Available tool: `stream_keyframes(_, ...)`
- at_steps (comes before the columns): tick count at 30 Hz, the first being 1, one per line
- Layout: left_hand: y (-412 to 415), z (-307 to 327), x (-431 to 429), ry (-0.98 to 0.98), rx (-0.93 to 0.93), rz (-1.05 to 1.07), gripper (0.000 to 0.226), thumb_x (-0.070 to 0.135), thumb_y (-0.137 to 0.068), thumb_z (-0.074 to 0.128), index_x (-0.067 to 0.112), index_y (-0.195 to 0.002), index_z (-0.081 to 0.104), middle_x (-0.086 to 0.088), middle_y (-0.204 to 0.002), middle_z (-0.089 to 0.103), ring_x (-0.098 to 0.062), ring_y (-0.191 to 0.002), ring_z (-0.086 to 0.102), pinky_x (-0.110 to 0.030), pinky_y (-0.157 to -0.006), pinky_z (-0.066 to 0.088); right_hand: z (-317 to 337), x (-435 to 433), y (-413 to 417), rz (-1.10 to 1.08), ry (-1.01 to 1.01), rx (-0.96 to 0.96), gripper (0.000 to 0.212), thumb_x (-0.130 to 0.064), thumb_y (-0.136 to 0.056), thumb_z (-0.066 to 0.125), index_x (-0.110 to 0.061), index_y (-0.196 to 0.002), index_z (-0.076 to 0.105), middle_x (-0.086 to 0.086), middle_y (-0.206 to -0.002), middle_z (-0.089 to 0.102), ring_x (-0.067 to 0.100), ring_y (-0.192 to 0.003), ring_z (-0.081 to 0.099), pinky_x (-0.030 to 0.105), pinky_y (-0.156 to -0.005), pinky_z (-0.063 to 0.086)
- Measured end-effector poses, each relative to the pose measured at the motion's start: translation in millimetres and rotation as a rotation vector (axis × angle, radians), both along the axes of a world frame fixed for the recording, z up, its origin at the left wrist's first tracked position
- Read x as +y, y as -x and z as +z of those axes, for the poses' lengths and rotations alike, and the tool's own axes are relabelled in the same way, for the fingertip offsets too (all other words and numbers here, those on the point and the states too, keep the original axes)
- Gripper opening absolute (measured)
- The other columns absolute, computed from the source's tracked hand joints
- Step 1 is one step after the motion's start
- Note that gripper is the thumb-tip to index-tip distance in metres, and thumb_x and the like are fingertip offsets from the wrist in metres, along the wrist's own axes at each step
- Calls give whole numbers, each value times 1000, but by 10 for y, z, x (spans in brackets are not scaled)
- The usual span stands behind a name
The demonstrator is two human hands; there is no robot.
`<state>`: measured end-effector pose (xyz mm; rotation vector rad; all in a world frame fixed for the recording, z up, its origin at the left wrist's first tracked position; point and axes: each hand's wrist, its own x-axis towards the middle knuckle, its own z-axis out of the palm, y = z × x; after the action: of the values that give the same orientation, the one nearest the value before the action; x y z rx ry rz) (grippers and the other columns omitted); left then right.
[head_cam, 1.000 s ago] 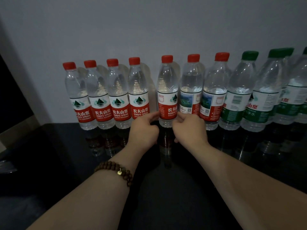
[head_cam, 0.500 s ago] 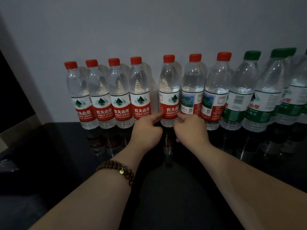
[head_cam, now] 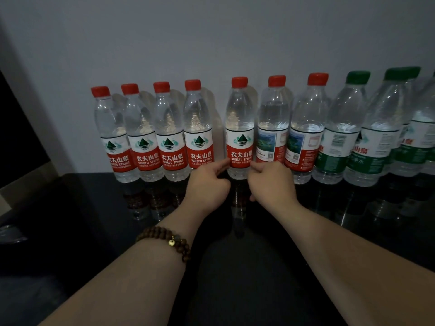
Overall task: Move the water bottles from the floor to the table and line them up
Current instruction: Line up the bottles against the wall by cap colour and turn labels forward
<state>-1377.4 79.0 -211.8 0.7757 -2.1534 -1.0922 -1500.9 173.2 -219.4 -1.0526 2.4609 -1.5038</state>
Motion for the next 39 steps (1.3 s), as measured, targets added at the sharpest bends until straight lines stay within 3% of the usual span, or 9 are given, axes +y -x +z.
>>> stream_keyframes(3, 2, -3, 0, 16, -4, 9, 78, -5, -81, 59, 25, -152, 50, 9, -149, 58, -5, -133, 54, -14, -91, 45, 8, 9, -15, -20, 22, -6, 43, -30, -91, 55, -27, -131, 70, 0, -96, 79, 24, -72, 74, 38, -73, 64)
stream_keyframes(9, -19, 21, 38, 12, 26, 38, 71, -5, -82, 58, 21, -149, 55, 6, -144, 63, -8, -132, 56, -35, -110, 50, 17, 12, -13, -13, 34, -26, 47, -29, -91, 52, -26, -136, 67, 4, -109, 79, 32, -85, 75, 41, -83, 63)
stream_keyframes(11, -28, 27, 54, 48, 34, 85, 56, 2, -86, 60, 20, -139, 65, 9, -127, 72, 0, -114, 64, -20, -97, 54, 14, 7, -12, 1, 32, -27, 48, -28, -90, 53, -26, -136, 67, 2, -112, 78, 33, -85, 75, 41, -83, 63)
stream_keyframes(13, -31, 35, 65, 110, 72, 223, 27, 14, -89, 65, 22, -112, 78, 17, -89, 74, 10, -79, 65, -1, -67, 47, 14, 7, -11, 18, 22, -23, 52, -30, -86, 51, -29, -135, 68, 0, -102, 79, 29, -78, 74, 40, -79, 63)
stream_keyframes(16, -33, 43, 55, 146, 133, 413, 19, 27, -87, 67, 26, -68, 71, 11, -61, 66, 4, -64, 63, -6, -46, 39, 15, 9, -23, 45, 1, -27, 57, -34, -83, 48, -33, -138, 64, -1, -105, 78, 26, -80, 74, 39, -78, 64)
stream_keyframes(19, -26, 46, 29, 125, 133, 521, 20, 30, -88, 65, 26, -68, 65, 9, -62, 64, -3, -58, 59, -9, -41, 36, 24, 14, -40, 73, -23, -24, 57, -35, -86, 49, -33, -141, 61, -3, -114, 77, 26, -90, 75, 42, -83, 63)
stream_keyframes(23, -14, 26, -18, 60, 145, 564, 18, 27, -94, 60, 21, -77, 62, 4, -71, 65, -11, -68, 63, -23, -50, 38, 55, 28, -75, 118, -60, -22, 62, -34, -81, 48, -35, -142, 60, -14, -128, 72, 22, -99, 74, 43, -89, 61)
stream_keyframes(28, -1, 29, -38, -19, 117, 531, 13, 28, -99, 54, 24, -86, 53, -3, -85, 68, -26, -76, 71, -46, -70, 62, 82, 38, -88, 155, -117, 13, 65, -28, -82, 47, -38, -145, 55, -18, -139, 65, 14, -124, 62, 38, -99, 55)
stream_keyframes(39, 12, 40, -49, -41, 113, 520, 13, 28, -104, 47, 22, -94, 53, -4, -93, 67, -26, -81, 71, -44, -73, 61, 9, -6, -6, 192, -182, 108, 66, -20, -87, 51, -40, -150, 49, -17, -146, 59, 16, -126, 61, 30, -89, 52)
